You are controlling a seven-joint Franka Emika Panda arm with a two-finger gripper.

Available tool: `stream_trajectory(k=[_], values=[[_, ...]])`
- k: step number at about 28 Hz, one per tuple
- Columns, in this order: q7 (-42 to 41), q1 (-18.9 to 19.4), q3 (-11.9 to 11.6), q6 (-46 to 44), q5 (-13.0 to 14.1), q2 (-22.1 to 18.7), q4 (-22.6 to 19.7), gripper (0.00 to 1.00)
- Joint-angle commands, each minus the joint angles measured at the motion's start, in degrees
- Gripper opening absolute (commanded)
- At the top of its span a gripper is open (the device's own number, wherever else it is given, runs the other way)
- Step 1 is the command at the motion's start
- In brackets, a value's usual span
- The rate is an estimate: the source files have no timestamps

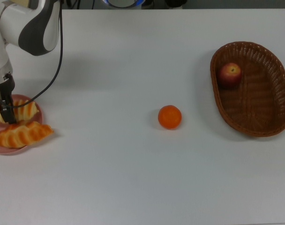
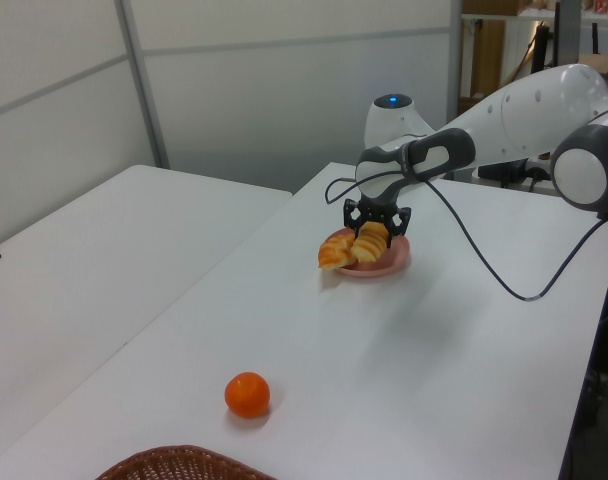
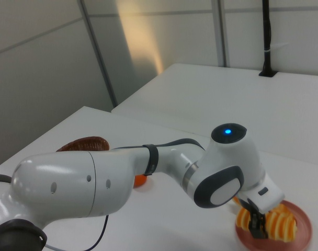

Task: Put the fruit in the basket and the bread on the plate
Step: 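Release the striped roll and move the gripper down to the mandarin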

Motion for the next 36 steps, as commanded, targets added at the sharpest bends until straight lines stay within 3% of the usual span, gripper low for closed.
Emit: stream_trajectory(k=[1, 9, 14, 18, 23, 29, 36], values=[[-3.44, 0.15, 0.02, -1.9, 0.19, -1.25, -0.3, 1.0], [-4.84, 0.24, 0.37, -2.34, 0.19, -1.6, -0.47, 1.0], [-5.64, 4.89, 0.46, -8.13, 0.72, -6.08, -1.09, 1.0], [-5.46, 11.02, 0.29, -12.52, 1.25, -9.16, -1.26, 1.0], [-5.11, 17.54, -0.33, -14.21, 1.16, -8.9, -1.17, 1.0], [-4.85, 26.76, -0.5, -14.03, 0.55, -6.27, -1.09, 1.0], [-0.37, 34.07, -0.59, -13.51, -0.86, -4.07, -0.56, 1.0]])
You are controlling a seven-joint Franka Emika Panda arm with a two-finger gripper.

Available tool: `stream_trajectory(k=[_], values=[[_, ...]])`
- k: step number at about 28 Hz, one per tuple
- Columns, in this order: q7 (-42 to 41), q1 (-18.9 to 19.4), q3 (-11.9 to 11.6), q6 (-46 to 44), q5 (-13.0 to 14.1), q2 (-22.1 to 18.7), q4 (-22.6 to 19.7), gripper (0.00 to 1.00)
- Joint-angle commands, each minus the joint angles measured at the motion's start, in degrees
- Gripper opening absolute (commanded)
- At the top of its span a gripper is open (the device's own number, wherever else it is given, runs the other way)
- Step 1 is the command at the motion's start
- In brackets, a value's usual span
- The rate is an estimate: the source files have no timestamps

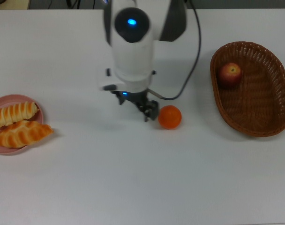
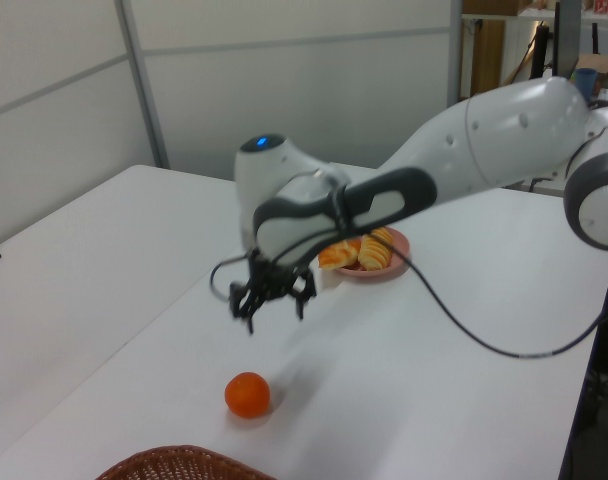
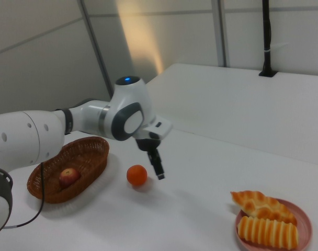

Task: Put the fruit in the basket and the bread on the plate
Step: 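Release the striped roll and move the gripper down to the mandarin, then grasp the orange mandarin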

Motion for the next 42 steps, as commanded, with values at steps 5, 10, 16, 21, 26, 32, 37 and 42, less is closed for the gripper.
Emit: stream_trajectory(k=[5, 10, 16, 21, 26, 32, 37, 42], values=[[7.5, 8.24, -1.5, 0.55, -2.45, 1.89, 1.08, 1.0], [8.3, 10.0, -1.5, 0.55, -2.45, 3.29, 3.28, 1.0], [10.23, 10.36, -1.5, 0.73, -3.51, 6.37, 5.74, 1.0], [10.58, 10.36, -1.5, 0.82, -4.83, 9.09, 6.8, 1.0], [10.41, 10.36, -1.5, 0.82, -5.18, 10.06, 6.8, 1.0], [10.41, 10.36, -1.5, 0.82, -6.67, 10.15, 6.8, 0.46], [10.49, 10.27, -1.5, 0.73, -6.32, 9.98, 7.06, 0.0], [10.49, 10.18, -1.5, 0.11, -5.8, 8.93, 8.55, 0.0]])
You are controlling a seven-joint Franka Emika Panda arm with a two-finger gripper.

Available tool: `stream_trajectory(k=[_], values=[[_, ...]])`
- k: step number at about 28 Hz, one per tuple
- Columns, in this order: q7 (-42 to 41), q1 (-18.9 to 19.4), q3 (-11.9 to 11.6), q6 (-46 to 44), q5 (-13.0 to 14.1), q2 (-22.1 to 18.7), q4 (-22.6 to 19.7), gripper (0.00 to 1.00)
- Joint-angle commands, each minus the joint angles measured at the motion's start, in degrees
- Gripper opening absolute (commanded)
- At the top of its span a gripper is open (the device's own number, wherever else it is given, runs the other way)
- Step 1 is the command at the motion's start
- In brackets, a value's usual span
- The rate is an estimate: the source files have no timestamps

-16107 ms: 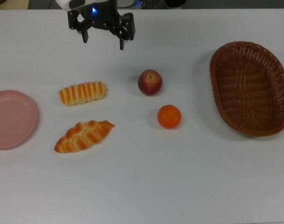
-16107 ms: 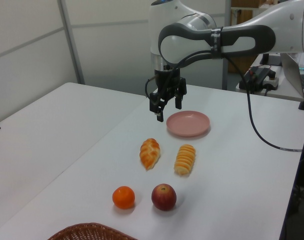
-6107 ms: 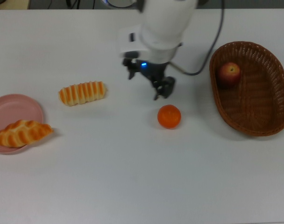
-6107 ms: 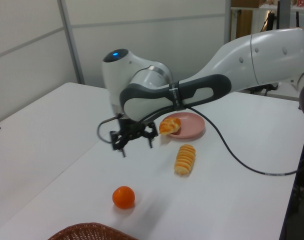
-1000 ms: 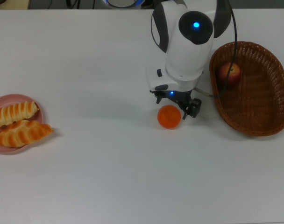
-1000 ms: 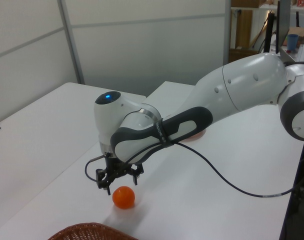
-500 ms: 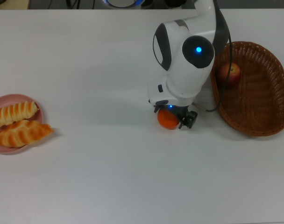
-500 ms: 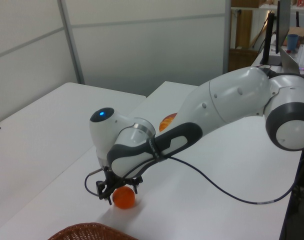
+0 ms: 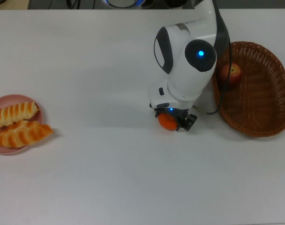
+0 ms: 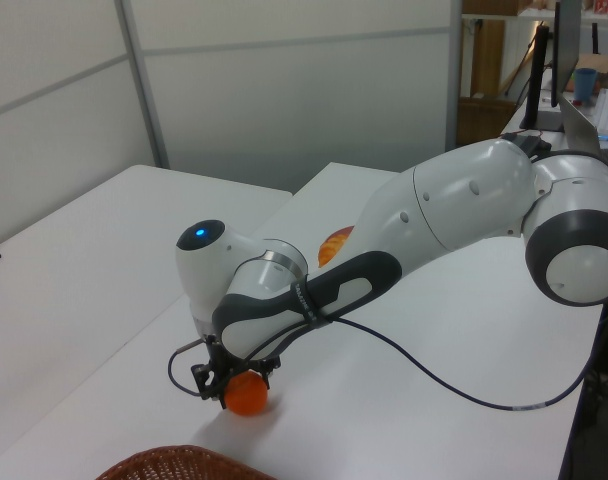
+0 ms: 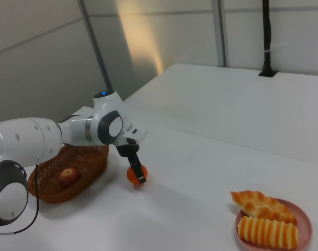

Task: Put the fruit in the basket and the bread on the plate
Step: 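Grasp the orange mandarin, then carry the mandarin into the wicker basket and release it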

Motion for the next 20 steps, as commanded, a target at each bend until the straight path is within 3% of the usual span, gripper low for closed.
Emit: stream_trajectory(k=[1, 8, 14, 20], values=[[1.25, 0.66, -0.84, -0.4, 0.08, -1.38, 2.04, 0.0], [2.3, 2.15, -0.22, -2.42, 2.1, -4.11, 4.23, 0.0], [4.41, 8.65, -1.19, -2.6, 2.1, -4.29, 5.64, 0.0], [5.99, 17.0, -5.31, -0.23, 2.1, -3.67, 5.82, 0.0]])
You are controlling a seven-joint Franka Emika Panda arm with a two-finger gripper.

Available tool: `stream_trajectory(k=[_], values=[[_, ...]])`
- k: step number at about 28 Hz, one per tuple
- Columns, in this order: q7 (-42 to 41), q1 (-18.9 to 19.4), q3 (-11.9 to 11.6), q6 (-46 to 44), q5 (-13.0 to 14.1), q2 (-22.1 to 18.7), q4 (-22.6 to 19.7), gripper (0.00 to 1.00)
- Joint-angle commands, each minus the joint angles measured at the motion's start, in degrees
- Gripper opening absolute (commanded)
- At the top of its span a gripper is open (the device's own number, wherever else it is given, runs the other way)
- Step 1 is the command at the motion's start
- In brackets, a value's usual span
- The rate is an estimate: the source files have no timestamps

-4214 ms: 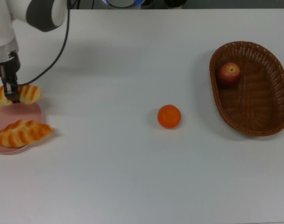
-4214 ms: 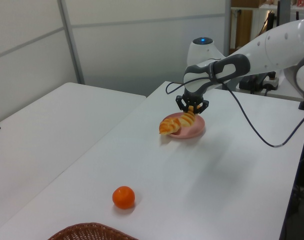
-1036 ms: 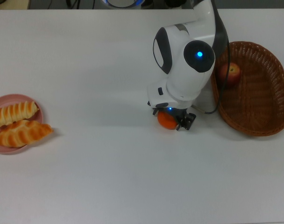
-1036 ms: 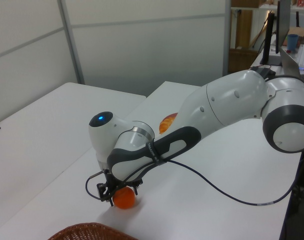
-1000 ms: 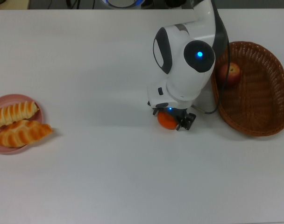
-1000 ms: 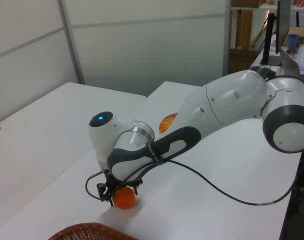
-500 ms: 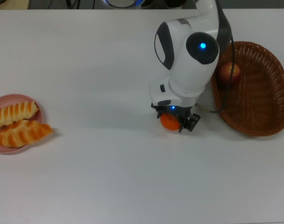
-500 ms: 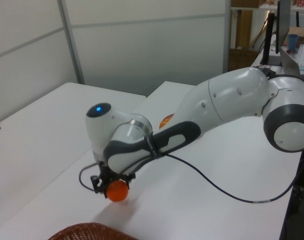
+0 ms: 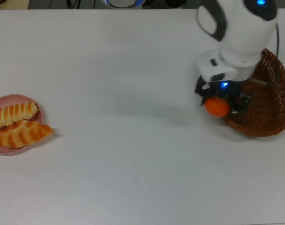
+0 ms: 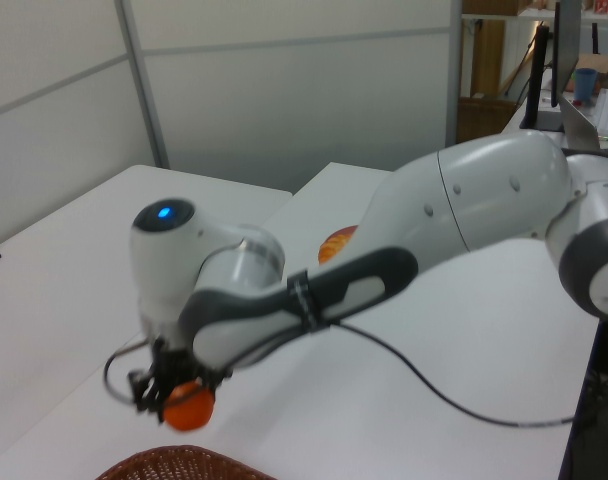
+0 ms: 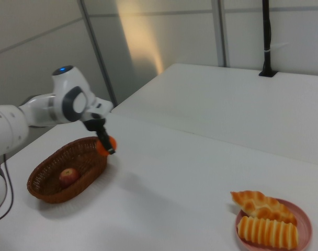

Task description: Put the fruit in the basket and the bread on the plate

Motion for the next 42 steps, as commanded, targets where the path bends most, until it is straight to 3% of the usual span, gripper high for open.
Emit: stream_trajectory(k=[1, 5, 6, 7, 8, 11, 14, 19, 24, 25, 29, 30, 33, 42], values=[[1.91, 7.91, -5.1, 1.2, 0.72, 0.21, 0.53, 0.0], [3.49, 10.38, -6.25, 1.64, 0.64, 0.47, 1.23, 0.0], [3.58, 10.38, -6.25, 1.64, 0.55, 0.56, 1.49, 0.17], [3.67, 10.38, -6.16, 1.64, 0.2, 0.83, 1.58, 0.54], [3.76, 10.47, -5.99, 1.64, -0.06, 1.18, 1.58, 1.0], [3.76, 11.44, -5.73, 1.47, -3.31, 1.62, 1.58, 1.0], [3.67, 11.53, -5.55, 0.85, -4.55, 1.18, 1.32, 1.0], [3.23, 12.32, -5.46, -1.61, -4.64, 0.83, 1.23, 1.0], [-1.06, 10.92, -5.29, -4.06, -3.5, -4.26, -3.15, 1.0], [-4.56, 8.48, -4.07, -6.25, -1.93, -7.23, -4.82, 1.0], [-12.57, 0.12, 2.08, -12.14, 2.21, -12.08, -6.5, 1.0], [-15.72, -4.07, 4.88, -15.64, 2.65, -13.74, -6.76, 1.0], [-19.08, -9.02, 7.8, -19.44, 2.66, -15.6, -6.77, 1.0], [-35.69, -21.77, 7.99, -26.22, 2.22, -20.53, -6.77, 1.0]])
